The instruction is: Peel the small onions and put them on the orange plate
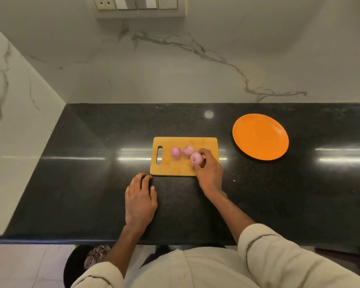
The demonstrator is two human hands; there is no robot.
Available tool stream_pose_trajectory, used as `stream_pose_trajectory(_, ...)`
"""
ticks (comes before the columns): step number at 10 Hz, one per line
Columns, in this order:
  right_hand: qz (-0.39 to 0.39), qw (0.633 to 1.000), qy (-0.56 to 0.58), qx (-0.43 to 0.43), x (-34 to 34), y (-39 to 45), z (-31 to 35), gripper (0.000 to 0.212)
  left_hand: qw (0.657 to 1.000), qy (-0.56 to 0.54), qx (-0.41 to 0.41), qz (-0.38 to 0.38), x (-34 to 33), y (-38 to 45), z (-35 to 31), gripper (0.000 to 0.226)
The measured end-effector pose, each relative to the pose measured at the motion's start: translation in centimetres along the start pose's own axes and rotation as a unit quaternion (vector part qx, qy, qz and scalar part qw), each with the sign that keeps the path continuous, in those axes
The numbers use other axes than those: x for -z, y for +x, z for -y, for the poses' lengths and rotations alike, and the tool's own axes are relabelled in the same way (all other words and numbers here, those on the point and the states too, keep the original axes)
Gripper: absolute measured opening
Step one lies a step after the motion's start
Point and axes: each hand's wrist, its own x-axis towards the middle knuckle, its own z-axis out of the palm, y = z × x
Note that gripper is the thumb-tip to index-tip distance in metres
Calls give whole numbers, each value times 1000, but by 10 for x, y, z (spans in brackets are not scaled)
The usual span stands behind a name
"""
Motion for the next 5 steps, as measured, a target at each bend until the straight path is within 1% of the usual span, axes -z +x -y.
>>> stream_pose_trajectory(1,-16,1000,8,-16,-3,1,0,37,1000,1,0,5,0,0,0,39)
stream_pose_trajectory(2,-7,1000,-5,-20,-7,3,-5,41,1000,1,-2,5,-1,1,6,39)
stream_pose_trajectory(3,13,1000,-24,-17,-7,0,-5,50,1000,-12,-12,5,2,0,6,39)
stream_pose_trajectory(4,21,998,-54,-25,-5,6,-6,65,1000,-18,-17,-8,-1,1,8,40)
stream_pose_trajectory(5,29,997,-68,-39,-4,6,-8,80,999,-32,-14,-5,-4,1,12,40)
